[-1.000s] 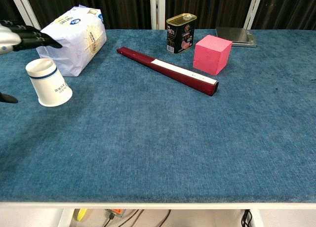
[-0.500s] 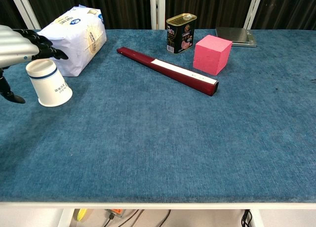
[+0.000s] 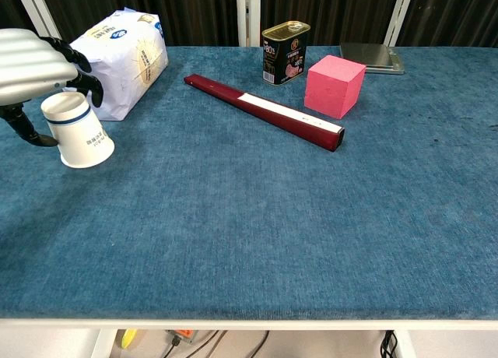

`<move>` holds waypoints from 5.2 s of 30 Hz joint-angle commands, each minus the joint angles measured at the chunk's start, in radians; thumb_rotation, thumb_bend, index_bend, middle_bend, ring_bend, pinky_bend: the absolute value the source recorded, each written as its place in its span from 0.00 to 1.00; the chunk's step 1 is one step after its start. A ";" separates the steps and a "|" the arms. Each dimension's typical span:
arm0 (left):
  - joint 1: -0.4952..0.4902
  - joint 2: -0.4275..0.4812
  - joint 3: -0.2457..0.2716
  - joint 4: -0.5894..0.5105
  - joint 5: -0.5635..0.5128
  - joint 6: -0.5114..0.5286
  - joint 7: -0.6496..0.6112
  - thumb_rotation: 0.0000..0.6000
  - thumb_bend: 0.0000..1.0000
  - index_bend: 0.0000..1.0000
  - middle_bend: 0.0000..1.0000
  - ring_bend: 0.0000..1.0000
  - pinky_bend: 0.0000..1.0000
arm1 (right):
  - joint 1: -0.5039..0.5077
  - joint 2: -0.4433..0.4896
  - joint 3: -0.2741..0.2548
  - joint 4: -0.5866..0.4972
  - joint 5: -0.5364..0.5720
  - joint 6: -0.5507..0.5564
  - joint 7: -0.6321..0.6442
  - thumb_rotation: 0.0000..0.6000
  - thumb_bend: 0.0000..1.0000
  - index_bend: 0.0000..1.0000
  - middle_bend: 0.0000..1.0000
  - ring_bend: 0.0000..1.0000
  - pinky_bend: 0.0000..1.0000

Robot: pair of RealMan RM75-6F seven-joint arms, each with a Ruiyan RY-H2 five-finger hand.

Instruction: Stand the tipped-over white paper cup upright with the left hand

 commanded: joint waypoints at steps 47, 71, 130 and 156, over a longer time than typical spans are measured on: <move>0.093 -0.451 0.045 0.488 0.240 0.209 -1.358 1.00 0.23 0.23 0.24 0.04 0.06 | -0.002 0.005 -0.005 0.002 0.007 -0.008 0.003 1.00 0.17 0.00 0.00 0.00 0.00; 0.014 -0.266 0.043 0.142 0.226 0.060 -0.585 1.00 0.17 0.01 0.09 0.00 0.00 | 0.008 -0.016 -0.011 0.016 0.008 -0.029 -0.009 1.00 0.18 0.00 0.00 0.00 0.00; 0.148 -0.450 -0.014 0.456 0.198 0.414 -1.475 1.00 0.19 0.38 0.45 0.10 0.02 | 0.020 -0.027 -0.016 0.019 0.017 -0.055 -0.026 1.00 0.18 0.00 0.00 0.00 0.00; 0.171 -0.505 0.029 0.623 0.269 0.441 -1.593 1.00 0.18 0.14 0.17 0.00 0.02 | 0.017 -0.024 -0.016 0.020 0.029 -0.056 -0.028 1.00 0.18 0.00 0.00 0.00 0.00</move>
